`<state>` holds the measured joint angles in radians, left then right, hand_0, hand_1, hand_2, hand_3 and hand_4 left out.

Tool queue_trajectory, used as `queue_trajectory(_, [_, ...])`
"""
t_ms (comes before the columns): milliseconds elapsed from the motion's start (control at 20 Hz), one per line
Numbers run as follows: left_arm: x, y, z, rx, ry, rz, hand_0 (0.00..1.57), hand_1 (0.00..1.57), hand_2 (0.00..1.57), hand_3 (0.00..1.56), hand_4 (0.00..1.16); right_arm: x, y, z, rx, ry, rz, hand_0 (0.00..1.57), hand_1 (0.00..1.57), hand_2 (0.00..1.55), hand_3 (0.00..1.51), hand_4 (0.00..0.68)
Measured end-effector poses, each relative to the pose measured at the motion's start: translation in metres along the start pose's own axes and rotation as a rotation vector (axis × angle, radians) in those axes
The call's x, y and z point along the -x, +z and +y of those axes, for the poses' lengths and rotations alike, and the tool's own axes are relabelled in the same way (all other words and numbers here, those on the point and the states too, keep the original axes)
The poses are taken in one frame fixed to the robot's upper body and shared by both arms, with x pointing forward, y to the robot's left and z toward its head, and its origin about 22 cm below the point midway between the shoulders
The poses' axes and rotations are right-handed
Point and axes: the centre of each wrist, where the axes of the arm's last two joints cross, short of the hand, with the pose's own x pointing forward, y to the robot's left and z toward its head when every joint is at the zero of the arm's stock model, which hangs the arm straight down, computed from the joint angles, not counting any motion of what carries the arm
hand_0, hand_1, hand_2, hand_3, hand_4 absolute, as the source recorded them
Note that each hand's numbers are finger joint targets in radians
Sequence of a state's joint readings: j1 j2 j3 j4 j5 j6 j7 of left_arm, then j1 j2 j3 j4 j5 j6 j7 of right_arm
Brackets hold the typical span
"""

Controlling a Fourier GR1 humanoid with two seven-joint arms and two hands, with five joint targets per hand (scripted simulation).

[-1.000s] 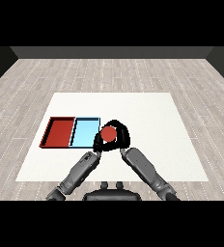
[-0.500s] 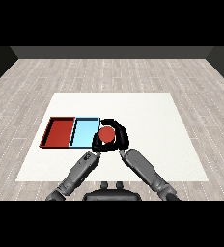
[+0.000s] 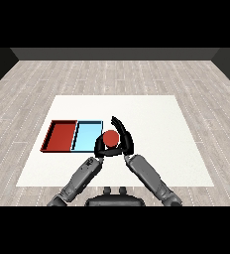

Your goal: Pick the red can and put it in the red box

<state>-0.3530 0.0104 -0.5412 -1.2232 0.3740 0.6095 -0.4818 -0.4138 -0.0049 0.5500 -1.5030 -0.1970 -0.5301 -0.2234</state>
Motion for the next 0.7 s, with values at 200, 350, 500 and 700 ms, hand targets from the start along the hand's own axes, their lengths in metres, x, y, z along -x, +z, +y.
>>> queue_trajectory(200, [-0.004,-0.008,0.001,-0.002,-0.008,-0.015,1.57,1.57,1.57,1.48,1.14,-0.004,-0.002,-0.008,0.008,-0.001,0.005,0.0,0.0,0.0,0.0,0.0])
queue_trajectory(350, [-0.007,-0.005,0.003,-0.007,-0.012,-0.019,1.57,1.57,1.57,1.47,1.13,-0.005,-0.004,-0.012,0.021,-0.012,0.002,0.0,0.0,0.0,0.0,0.0])
queue_trajectory(500, [-0.006,-0.01,0.007,-0.016,-0.014,-0.017,1.57,1.57,1.57,1.45,1.13,-0.007,-0.002,-0.021,0.025,-0.037,0.004,0.0,0.0,0.0,0.0,0.0])
queue_trajectory(700, [-0.006,-0.012,0.009,-0.036,-0.025,-0.027,1.57,1.57,1.56,1.47,1.13,-0.018,0.005,-0.038,0.038,-0.049,-0.025,0.0,0.0,0.0,0.0,0.0])
